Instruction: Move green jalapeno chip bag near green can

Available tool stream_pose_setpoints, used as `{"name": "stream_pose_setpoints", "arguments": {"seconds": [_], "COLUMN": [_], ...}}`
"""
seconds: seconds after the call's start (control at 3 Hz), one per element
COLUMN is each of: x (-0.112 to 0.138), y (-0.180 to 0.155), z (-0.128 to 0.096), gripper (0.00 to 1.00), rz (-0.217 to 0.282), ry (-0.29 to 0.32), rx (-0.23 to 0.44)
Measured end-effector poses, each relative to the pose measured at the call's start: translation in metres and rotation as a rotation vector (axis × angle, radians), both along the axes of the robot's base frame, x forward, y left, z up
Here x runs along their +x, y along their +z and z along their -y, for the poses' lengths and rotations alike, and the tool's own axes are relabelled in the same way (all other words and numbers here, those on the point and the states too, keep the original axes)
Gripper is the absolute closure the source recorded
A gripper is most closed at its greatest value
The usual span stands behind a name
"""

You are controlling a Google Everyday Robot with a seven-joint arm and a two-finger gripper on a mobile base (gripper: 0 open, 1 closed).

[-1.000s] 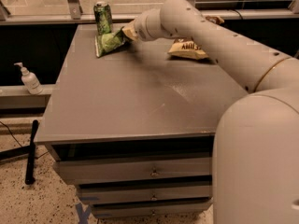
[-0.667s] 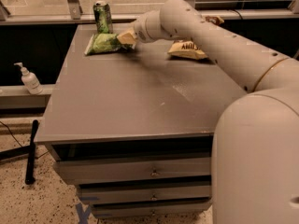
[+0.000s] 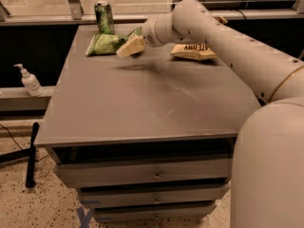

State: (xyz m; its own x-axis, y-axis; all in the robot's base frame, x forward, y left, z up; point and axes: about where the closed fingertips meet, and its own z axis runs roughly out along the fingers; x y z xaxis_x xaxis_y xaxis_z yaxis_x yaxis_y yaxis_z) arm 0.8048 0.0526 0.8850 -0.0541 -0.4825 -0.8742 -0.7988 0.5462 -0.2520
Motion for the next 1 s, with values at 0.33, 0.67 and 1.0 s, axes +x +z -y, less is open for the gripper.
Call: {"name": "stream_pose_setpoints", "arguments": {"seconds": [0.33, 0.67, 1.0], "x": [-0.03, -0.07, -0.118], "y": [0.016, 0.036, 0.046], "z": [0.024, 0.073, 0.126], "gripper": [0.0, 0.0, 0.0], "rz": [0.002, 0.036, 0.069], "ry": [0.063, 0.162, 0.264], "rx": [0.036, 0.065, 0.048]}}
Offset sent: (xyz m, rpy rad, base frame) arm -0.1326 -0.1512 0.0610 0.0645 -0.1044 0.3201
